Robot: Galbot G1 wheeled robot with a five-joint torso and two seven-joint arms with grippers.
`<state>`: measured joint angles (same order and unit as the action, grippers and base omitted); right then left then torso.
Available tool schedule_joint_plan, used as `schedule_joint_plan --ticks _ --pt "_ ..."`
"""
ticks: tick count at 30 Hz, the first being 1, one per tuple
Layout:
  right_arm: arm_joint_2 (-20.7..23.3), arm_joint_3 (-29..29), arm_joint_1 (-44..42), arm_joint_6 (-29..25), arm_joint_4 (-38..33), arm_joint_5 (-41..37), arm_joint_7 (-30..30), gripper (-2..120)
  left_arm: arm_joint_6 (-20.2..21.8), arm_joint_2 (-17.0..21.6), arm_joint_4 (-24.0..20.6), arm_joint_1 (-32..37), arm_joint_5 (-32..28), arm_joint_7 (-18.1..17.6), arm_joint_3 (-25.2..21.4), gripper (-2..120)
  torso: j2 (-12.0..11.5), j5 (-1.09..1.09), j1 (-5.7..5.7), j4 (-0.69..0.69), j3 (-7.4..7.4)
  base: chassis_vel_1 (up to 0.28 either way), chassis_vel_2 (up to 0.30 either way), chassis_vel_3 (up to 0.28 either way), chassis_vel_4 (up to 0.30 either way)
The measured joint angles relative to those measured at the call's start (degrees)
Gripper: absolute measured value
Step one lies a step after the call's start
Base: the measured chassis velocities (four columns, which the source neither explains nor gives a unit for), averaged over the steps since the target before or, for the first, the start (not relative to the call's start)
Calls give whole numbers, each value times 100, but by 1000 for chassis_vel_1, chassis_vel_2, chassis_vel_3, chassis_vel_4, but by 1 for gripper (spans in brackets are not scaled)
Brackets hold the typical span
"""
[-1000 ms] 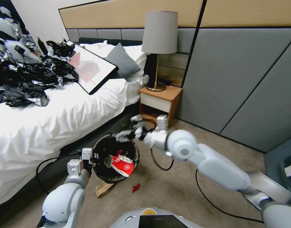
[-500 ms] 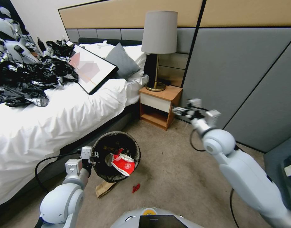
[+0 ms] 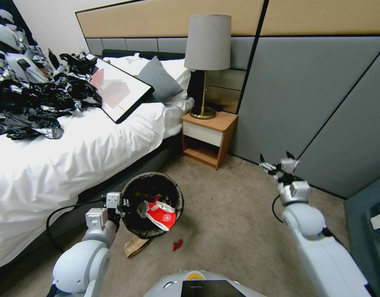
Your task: Pick up the trash bin, then pick up the garbage from the floor and place it into the trash bin.
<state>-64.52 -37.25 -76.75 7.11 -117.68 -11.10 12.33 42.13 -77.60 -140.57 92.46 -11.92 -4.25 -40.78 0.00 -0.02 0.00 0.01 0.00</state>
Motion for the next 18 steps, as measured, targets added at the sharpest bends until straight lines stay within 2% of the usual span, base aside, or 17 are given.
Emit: schedule_joint_plan --ticks 10,18 --pt "-1 158 24 44 43 18 3 100 0 -2 -78 20 -94 6 -43 0 0 3 0 -3 0 9 15 21 16" --pt "-11 200 29 39 123 30 -4 100 0 6 -15 -25 -97 3 -30 0 0 1 0 -1 0 70 74 75 75"
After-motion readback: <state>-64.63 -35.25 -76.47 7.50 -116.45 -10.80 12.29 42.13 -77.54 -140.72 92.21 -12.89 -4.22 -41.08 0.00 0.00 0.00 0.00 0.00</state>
